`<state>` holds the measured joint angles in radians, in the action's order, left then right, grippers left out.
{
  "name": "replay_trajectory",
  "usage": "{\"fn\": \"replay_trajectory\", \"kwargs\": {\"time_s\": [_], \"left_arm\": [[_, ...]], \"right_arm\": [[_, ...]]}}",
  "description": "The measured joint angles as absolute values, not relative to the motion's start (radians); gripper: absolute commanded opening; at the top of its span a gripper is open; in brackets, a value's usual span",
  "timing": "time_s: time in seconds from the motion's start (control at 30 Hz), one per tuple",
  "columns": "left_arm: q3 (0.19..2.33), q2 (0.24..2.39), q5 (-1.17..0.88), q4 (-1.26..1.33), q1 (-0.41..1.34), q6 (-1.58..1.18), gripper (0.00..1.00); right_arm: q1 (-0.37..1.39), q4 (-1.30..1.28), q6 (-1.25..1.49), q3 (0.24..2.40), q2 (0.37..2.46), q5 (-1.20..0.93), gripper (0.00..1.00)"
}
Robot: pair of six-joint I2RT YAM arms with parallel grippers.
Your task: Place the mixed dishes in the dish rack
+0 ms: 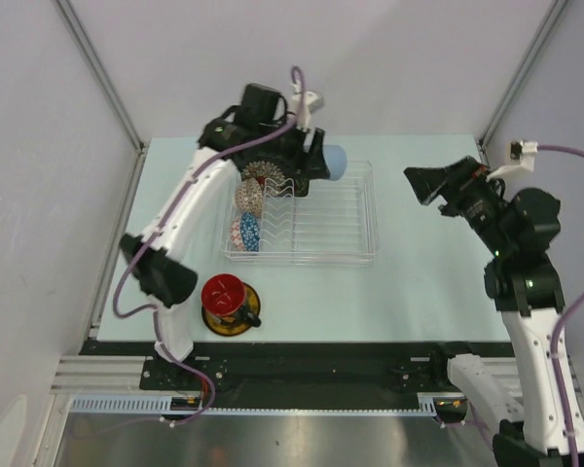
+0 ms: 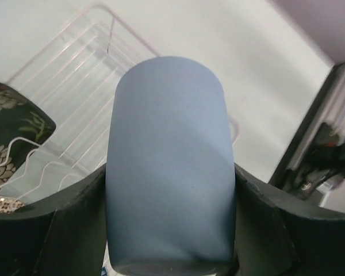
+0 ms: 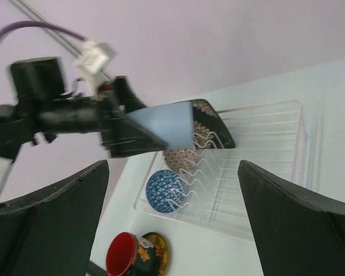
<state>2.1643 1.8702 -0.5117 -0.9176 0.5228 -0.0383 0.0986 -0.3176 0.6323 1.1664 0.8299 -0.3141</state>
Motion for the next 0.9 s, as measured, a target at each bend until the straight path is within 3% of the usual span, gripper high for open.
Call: {"fn": "replay_trajectory", "kwargs": {"time_s": [0.2, 0.4, 0.9], "left_arm": [[2.487, 2.250, -0.363, -1.056, 0.611, 0.117, 0.00], [2.402, 2.325, -0.181, -1.102, 0.667, 0.251, 0.00], [2.401, 2.459, -0.023, -1.054, 0.704, 0.405, 0.00]], "right_arm": [[0.131, -0.412, 0.569, 1.097, 0.679, -0.172, 1.00], [0.136, -0.521, 0.545, 1.024, 0.641, -0.114, 1.00], [0.137, -0.566, 0.543, 0.962, 0.588, -0.098, 1.00]]}}
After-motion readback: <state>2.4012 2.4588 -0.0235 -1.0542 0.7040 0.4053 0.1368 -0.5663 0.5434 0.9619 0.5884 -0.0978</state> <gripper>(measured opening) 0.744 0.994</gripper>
